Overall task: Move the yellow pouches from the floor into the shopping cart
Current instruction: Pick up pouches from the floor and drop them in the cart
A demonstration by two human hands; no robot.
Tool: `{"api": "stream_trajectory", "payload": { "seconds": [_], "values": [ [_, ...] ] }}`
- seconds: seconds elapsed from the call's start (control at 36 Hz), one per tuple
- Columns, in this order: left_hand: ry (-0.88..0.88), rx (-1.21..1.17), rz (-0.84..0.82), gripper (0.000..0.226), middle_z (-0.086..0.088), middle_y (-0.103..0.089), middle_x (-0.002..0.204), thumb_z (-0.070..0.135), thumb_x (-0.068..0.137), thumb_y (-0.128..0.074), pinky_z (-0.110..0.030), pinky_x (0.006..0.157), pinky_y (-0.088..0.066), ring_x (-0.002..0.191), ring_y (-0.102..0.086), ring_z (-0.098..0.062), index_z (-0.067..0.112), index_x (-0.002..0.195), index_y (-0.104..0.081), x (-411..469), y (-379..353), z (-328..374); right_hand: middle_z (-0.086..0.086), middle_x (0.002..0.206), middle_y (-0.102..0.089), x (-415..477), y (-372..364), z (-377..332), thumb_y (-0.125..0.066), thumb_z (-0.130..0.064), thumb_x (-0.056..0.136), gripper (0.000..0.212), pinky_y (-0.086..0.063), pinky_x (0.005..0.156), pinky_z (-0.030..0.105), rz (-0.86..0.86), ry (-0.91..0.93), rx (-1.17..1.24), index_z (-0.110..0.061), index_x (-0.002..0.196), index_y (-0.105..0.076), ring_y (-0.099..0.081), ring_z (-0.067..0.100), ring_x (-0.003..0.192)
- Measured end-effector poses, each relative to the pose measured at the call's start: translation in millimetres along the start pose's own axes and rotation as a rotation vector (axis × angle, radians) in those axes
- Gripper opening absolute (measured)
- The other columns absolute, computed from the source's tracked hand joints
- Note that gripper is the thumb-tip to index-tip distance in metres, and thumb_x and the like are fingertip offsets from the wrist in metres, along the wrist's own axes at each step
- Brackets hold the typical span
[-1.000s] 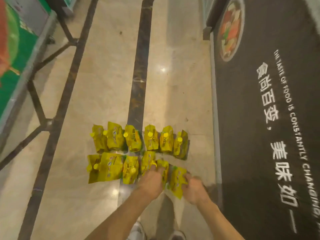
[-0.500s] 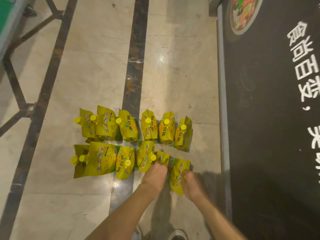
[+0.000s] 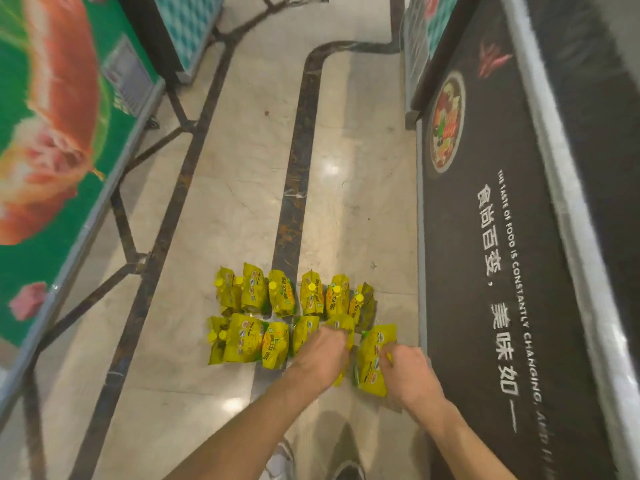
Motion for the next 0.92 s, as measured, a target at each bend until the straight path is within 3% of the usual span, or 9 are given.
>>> {"api": "stream_trajectory", "payload": {
  "seconds": [0.25,0.39,0.47,0.78,0.83,0.92],
  "values": [
    [-0.017,0.045,0.101,0.026,-0.026,-0.066,0.108,-0.003,0.087,-0.046,-0.041,0.077,-0.051,0.102,-0.064,-0.04,-0.004,0.104,-0.066,-111.1,180.8,68.8,0.019,0.101,-0.068,-114.5,200.1,-92.8,-0.041,-0.026,0.09,0.027,-0.049,0.077,0.037,0.154,0.091,-0.08,-0.022,0.1,-0.065,-0.059,0.041,0.1],
    [-0.023,0.041,0.182,0.024,-0.025,-0.065,0.088,0.004,0.083,-0.047,-0.039,0.07,-0.054,0.089,-0.067,-0.041,-0.001,0.09,-0.07,-175.9,273.2,86.5,0.017,0.099,-0.068,-179.7,297.4,-144.1,-0.041,-0.031,0.089,0.03,-0.051,0.075,0.037,0.22,0.173,-0.044,-0.018,0.1,-0.066,-0.062,0.04,0.094],
    [-0.016,0.064,0.22,0.024,-0.022,-0.068,0.098,0.009,0.087,-0.052,-0.037,0.074,-0.057,0.092,-0.068,-0.038,0.004,0.098,-0.072,-215.2,323.2,94.6,0.012,0.092,-0.071,-213.1,344.9,-171.2,-0.04,-0.036,0.086,0.032,-0.054,0.074,0.038,0.229,0.236,-0.038,-0.02,0.093,-0.066,-0.064,0.036,0.087],
    [0.019,0.072,0.359,0.029,-0.02,-0.068,0.105,0.013,0.088,-0.047,-0.041,0.079,-0.059,0.094,-0.067,-0.034,0.007,0.105,-0.07,-351.7,436.9,89.6,0.008,0.091,-0.072,-341.4,452.2,-265.2,-0.049,-0.024,0.086,0.025,-0.05,0.077,0.036,0.315,0.438,-0.082,-0.016,0.087,-0.073,-0.065,0.028,0.087],
    [0.036,0.074,0.377,0.026,-0.017,-0.068,0.101,0.013,0.087,-0.049,-0.042,0.08,-0.059,0.096,-0.067,-0.034,0.008,0.1,-0.071,-371.3,448.9,83.6,0.004,0.087,-0.071,-358.6,459.4,-282.1,-0.05,-0.023,0.085,0.025,-0.048,0.071,0.031,0.322,0.477,-0.089,-0.016,0.087,-0.074,-0.063,0.023,0.081],
    [0.058,0.065,0.388,0.022,-0.013,-0.069,0.087,0.013,0.085,-0.05,-0.043,0.074,-0.06,0.082,-0.068,-0.031,0.006,0.087,-0.071,-395.2,458.2,66.8,0.001,0.08,-0.069,-377.4,459.7,-303.2,-0.051,-0.024,0.084,0.025,-0.044,0.064,0.028,0.293,0.523,-0.106,-0.016,0.082,-0.074,-0.059,0.016,0.071]
  ]
}}
Point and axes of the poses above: each hand's wrist, its own x-axis towards the middle knuckle, its own y-axis out of the back of the hand, z = x × y, the point moved 10 cm from there along x, towards the middle knuckle
